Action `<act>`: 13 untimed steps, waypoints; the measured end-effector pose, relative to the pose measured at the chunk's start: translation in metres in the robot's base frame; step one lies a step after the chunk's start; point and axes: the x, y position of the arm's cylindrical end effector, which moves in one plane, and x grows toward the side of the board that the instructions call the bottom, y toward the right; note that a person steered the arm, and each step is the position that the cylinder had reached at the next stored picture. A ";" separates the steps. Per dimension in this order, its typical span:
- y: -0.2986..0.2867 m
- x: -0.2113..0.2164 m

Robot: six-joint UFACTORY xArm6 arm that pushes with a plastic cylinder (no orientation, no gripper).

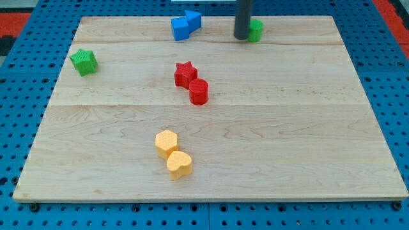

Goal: Place the green star left to the green circle

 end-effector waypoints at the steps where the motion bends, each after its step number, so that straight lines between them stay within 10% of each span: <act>1: 0.034 -0.002; 6: -0.379 0.017; 9: -0.356 0.128; 13: -0.268 0.076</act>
